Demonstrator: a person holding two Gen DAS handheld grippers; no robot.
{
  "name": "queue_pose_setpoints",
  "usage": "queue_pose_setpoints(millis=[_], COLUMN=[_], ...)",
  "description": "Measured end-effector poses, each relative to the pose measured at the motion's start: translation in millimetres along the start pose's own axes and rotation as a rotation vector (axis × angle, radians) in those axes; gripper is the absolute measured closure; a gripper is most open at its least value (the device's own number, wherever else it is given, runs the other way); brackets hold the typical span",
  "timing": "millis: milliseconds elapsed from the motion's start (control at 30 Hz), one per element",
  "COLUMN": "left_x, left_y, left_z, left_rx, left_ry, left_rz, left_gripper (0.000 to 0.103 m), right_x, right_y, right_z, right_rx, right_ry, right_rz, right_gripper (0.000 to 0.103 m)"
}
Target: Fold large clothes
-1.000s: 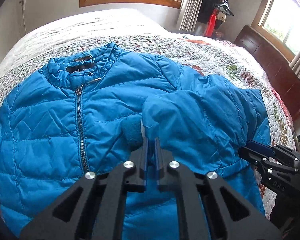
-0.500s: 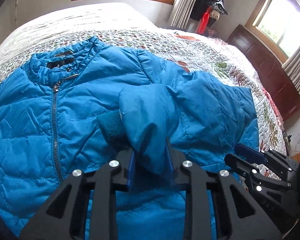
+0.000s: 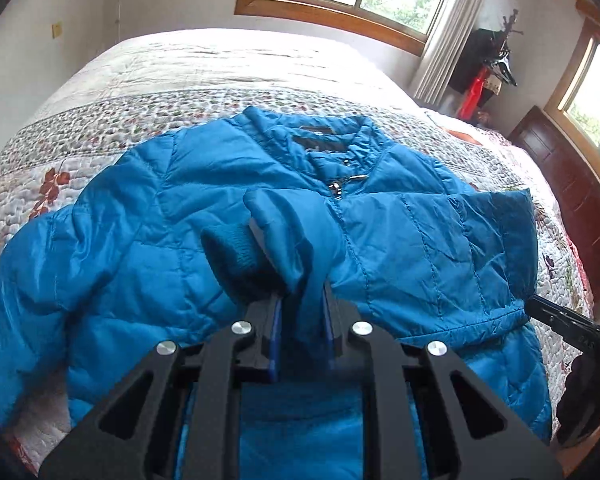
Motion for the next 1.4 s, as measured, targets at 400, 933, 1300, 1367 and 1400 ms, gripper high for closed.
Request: queue_pose_setpoints(millis=[400,933,1300,1367,1400], left_x=[-16.8,-56.5,-69.0,-49.9,-40.4], left_y=[19.6,27.4,-2.7,-10.0,-11.9], left_z=[20.2,16.9,-61.9,-59.9,-52.3], left_rx=[-0.004,-0.001,0.145,0.140,0.120], left_ry=[-0.062,-0.108,-0.205,-0.164,-0.149], left_rz=[0.019,0.002,-0.053,-0.013,0.008], left_gripper=[0.085,0.073,0.052,0.046,0.045], right_x=[-19.3,-45.0,-43.2,-42.2,-41.2], right_y=[11.9,-3.4,-57.0,-64.9,-67.8], right_z=[13.7,60.1,-0.4,9.4,16.3], right_rx=[0.016,-0.048,-0.007,-0.031,-0.040], right_ry=[0.126,0.211,0.064,0.081,0.093], right_rz=[-0.146,-0.209,-0.074,-0.059,-0.054], right_gripper=[0.067,0.067,0.066,0.066,0.066])
Point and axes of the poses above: each gripper's, at about its wrist camera, not at the fingertips, and z roughly the way its jaws point, x to its right, y to its underside, the point moved 9 cm from there along z, roughly the way its jaws point, and after that the axes turned 12 degrees about z, right-handed, at the moved point
